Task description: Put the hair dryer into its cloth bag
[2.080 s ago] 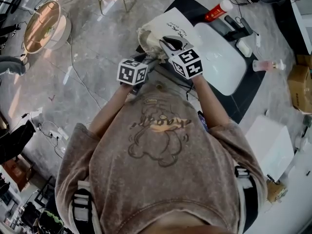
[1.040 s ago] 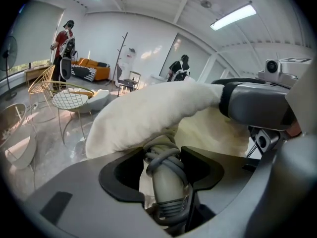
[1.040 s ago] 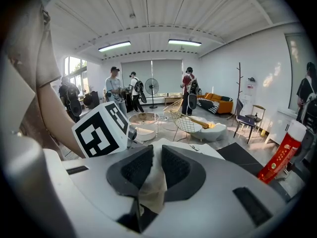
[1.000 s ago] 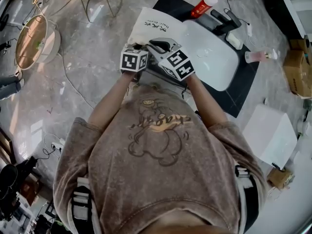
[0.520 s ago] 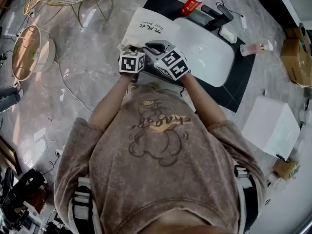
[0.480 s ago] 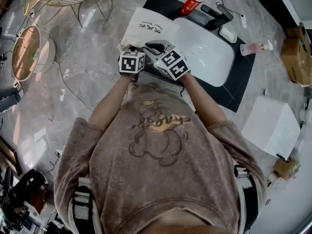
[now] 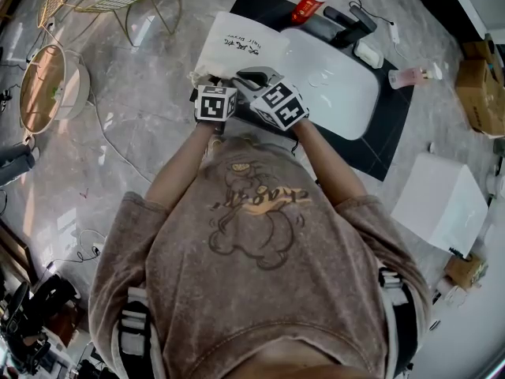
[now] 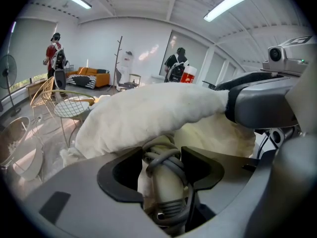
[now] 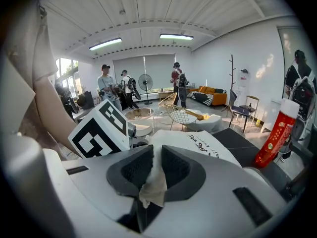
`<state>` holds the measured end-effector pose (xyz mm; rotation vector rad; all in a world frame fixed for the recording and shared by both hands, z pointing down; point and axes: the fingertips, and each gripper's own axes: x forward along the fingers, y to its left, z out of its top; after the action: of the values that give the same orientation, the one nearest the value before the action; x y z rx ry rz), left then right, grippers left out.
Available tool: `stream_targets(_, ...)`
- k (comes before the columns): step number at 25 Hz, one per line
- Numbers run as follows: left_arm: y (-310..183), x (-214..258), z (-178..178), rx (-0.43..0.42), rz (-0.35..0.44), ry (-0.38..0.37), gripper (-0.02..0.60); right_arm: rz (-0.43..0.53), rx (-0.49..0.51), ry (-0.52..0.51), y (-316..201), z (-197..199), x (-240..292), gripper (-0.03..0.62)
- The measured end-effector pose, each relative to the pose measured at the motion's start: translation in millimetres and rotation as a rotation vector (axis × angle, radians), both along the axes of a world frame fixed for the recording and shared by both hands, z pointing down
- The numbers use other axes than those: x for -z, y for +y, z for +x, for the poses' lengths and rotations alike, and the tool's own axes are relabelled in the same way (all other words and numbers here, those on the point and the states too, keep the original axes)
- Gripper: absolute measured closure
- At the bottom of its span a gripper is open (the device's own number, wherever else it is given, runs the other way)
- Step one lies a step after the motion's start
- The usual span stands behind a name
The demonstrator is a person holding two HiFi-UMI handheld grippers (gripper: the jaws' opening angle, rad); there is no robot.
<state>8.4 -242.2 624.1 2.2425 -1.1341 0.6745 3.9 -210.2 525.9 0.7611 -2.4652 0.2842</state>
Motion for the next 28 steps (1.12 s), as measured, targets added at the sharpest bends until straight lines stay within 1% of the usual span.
stream_targets(5,1,0,1,-0.001,-0.013,0.007,0.327,-0.003,0.000,0.001,1,1,-2,0.536)
stream_targets(10,2,2,2,-0.020,-0.030,0.011,0.327,-0.007,0.005,-0.001,2,-1,-4,0.536)
stream_targets(13,4,8,1,-0.028,-0.018,0.016,0.314,-0.011,0.001,-0.004,2,-1,-5,0.536)
stream_targets(18,13,24,-4,-0.034,0.013,0.029,0.311,-0.008,-0.006,-0.012,2,1,-5,0.536)
stream_targets(28,46,37,-13,-0.061,0.041,0.018,0.307,-0.012,-0.025,0.003,7,3,-14,0.536)
